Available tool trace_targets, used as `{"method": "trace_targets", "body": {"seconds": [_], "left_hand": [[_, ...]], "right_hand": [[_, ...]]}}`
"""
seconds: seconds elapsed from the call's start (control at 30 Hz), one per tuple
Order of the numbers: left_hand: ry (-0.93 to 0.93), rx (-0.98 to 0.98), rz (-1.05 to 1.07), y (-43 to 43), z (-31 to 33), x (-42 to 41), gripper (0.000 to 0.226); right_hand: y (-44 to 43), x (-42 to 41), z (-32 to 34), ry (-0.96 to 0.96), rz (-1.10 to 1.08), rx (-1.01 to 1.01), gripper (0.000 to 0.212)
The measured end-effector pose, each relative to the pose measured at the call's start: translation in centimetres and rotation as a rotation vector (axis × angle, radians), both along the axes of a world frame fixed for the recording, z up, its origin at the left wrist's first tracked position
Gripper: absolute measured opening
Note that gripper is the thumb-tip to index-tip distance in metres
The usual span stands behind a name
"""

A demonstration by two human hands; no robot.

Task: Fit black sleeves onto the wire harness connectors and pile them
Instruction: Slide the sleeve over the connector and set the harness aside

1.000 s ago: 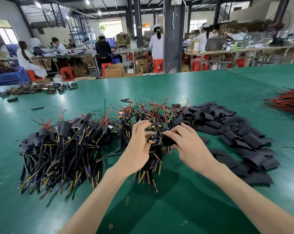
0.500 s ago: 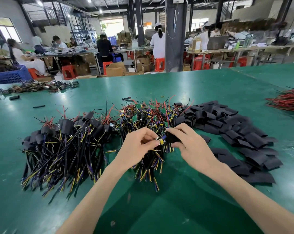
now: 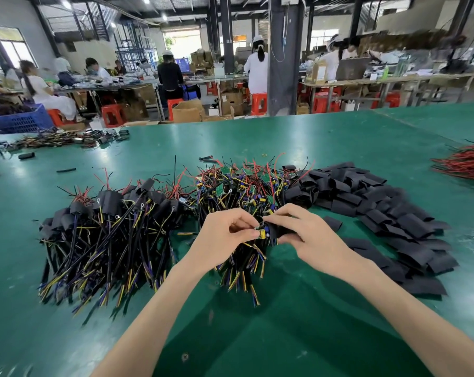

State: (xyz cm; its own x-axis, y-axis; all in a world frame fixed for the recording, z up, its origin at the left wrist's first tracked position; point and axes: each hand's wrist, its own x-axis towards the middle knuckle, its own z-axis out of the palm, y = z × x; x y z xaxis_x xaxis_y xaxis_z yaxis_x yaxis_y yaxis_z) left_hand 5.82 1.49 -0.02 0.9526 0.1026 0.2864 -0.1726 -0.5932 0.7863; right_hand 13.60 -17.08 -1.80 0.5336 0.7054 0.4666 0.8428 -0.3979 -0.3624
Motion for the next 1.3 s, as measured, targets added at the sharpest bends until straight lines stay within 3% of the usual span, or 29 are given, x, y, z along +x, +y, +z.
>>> {"method": "trace_targets", "body": {"seconds": [0.23,0.4,1.0,1.3], "left_hand": [[0.039,-0.024,0.019,0.2,0.0,0.1,0.010],[0.043,-0.050,0.021,0.2,-0.1,0.1,0.010],[-0.036,-0.015,-0.053,0.1,0.4,-0.2,0.018],[-0.082,0.054,-0.070,0.0,0.2,-0.3,0.017]], "right_hand": [[0.0,-0.1,0.1,0.031,0.003,0.000,0.046],[-0.1,-0.2,0.2,-0.060,0.000,-0.030,0.046],[-0.5,0.4,0.8,0.392,0.053,0.001,0.043],[-0.9,0.9,0.8,0.465,0.080,-0.055,0.042]]}}
